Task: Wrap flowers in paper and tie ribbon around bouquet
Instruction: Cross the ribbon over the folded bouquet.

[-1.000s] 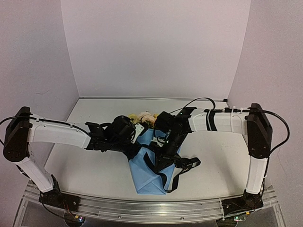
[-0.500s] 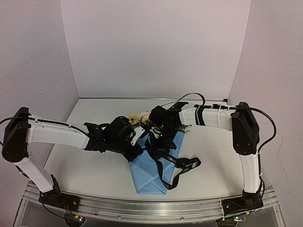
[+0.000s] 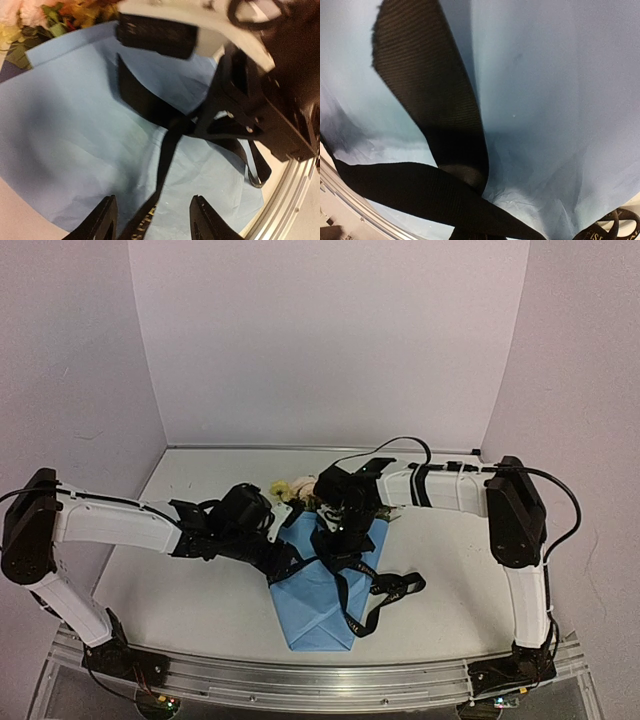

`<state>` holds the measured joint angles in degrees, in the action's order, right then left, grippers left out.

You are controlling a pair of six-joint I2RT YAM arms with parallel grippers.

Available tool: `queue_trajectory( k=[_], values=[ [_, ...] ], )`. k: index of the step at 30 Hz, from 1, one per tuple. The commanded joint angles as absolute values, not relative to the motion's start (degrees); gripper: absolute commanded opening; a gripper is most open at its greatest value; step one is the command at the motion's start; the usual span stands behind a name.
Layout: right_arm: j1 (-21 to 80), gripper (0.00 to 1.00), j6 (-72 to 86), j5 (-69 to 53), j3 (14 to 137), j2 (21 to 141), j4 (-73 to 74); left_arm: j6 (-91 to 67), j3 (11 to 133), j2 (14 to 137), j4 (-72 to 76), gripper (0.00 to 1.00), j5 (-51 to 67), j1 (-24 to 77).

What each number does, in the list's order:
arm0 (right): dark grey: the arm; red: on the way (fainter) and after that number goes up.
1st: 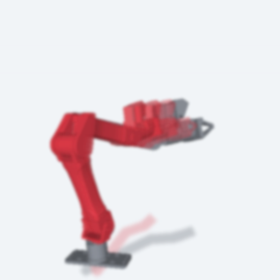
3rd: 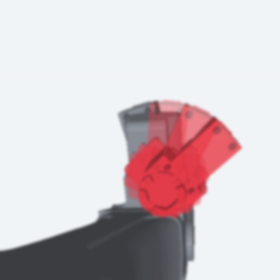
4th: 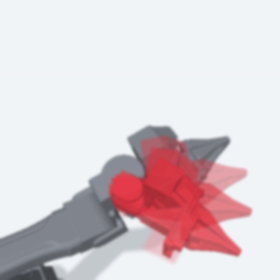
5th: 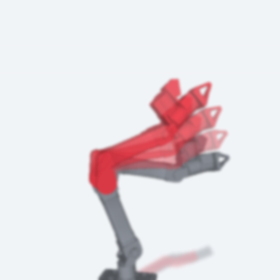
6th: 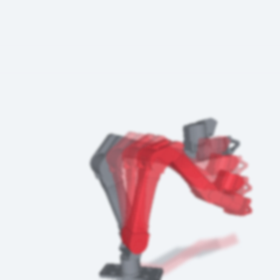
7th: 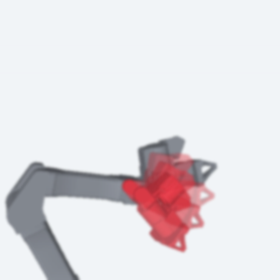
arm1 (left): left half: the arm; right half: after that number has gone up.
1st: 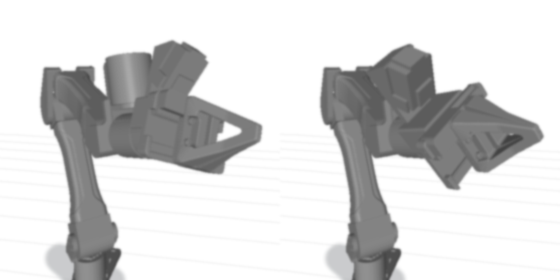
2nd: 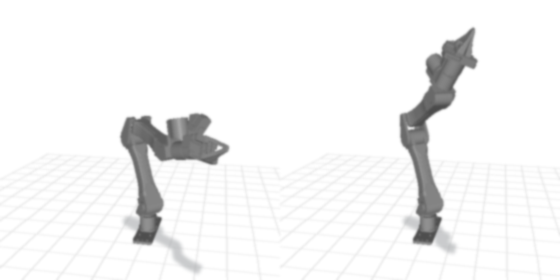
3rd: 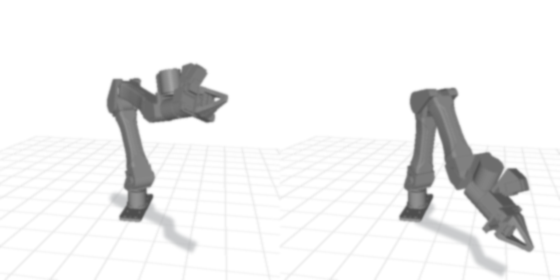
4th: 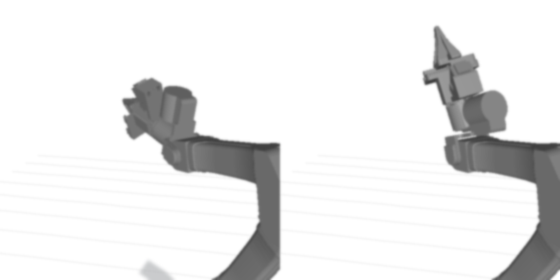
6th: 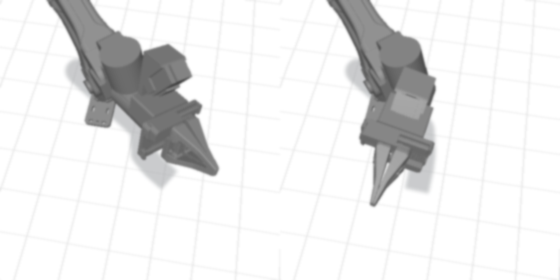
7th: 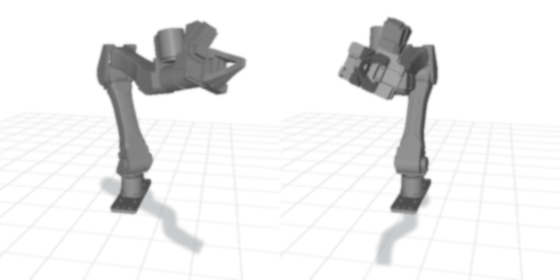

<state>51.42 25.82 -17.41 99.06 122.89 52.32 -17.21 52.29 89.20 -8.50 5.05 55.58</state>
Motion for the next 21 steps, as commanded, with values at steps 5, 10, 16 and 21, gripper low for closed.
queue_trajectory(
  k=[5, 10, 16, 21],
  values=[
    [51.47, 0.00, 25.24, -16.53, 91.70, 118.90, 40.53, -23.75, 52.93, 90.40, 1.16, 0.54, 12.11, 47.93],
    [51.47, 0.00, 24.57, -16.70, 89.86, 117.72, 37.55, -22.00, 56.19, 94.46, 1.46, 0.57, 17.46, 46.35],
    [51.49, 0.00, 24.68, -17.55, 89.40, 115.85, 36.59, -18.92, 60.78, 98.13, -1.79, 0.61, 20.04, 46.34],
    [51.46, 0.00, 24.70, -18.67, 90.04, 115.63, 36.56, -18.01, 63.34, 101.20, -1.95, 0.61, 20.49, 46.33]
  ],
)
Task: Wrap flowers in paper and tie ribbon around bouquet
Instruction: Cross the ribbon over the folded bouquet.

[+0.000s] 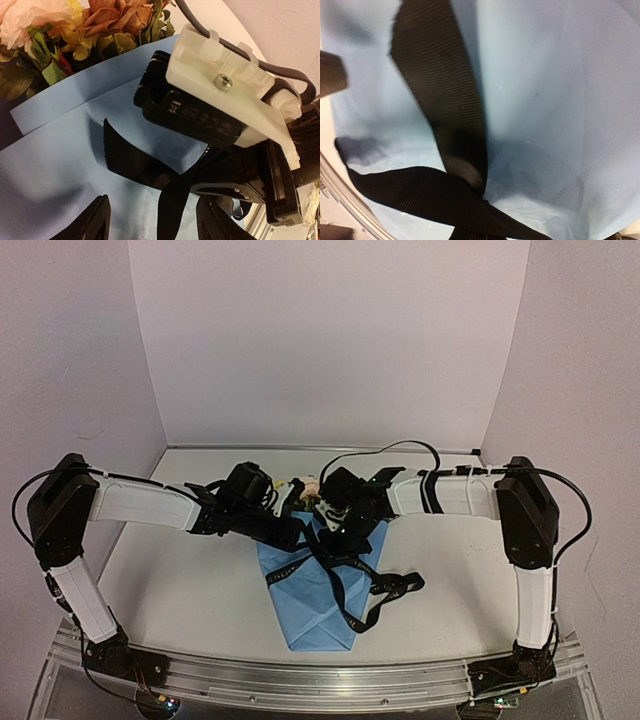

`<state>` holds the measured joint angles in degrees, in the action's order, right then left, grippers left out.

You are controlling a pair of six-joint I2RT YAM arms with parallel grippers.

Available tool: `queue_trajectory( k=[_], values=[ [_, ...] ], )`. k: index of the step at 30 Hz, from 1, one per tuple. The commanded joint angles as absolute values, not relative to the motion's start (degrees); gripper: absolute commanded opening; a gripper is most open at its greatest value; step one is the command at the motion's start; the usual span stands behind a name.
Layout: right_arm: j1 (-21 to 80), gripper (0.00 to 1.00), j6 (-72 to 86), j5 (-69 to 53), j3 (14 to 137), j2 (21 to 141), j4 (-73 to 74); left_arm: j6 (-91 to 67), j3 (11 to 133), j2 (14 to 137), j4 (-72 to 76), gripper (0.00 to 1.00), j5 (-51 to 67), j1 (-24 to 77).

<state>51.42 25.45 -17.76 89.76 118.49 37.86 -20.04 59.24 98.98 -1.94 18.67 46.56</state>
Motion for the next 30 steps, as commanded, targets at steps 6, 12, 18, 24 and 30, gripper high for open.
queue_trajectory(
  k=[6, 12, 18, 24, 30],
  values=[
    [51.48, 0.00, 24.80, -19.59, 90.55, 116.29, 36.70, -18.48, 64.83, 103.86, -1.34, 0.58, 18.63, 45.96],
    [51.50, 0.00, 24.85, -19.71, 91.14, 116.72, 36.97, -19.74, 66.97, 106.53, -0.65, 0.54, 16.99, 45.89],
    [51.49, 0.00, 24.87, -20.02, 91.56, 116.91, 37.18, -20.71, 66.25, 106.25, -0.21, 0.58, 13.66, 45.88],
    [51.42, 0.00, 24.66, -20.78, 91.78, 116.96, 37.17, -20.00, 67.13, 107.33, -0.26, 0.57, 14.82, 45.88],
    [51.04, 0.00, 24.35, -22.24, 92.00, 116.81, 37.81, -18.88, 67.01, 107.66, 2.24, 0.31, 17.10, 45.88]
  ],
)
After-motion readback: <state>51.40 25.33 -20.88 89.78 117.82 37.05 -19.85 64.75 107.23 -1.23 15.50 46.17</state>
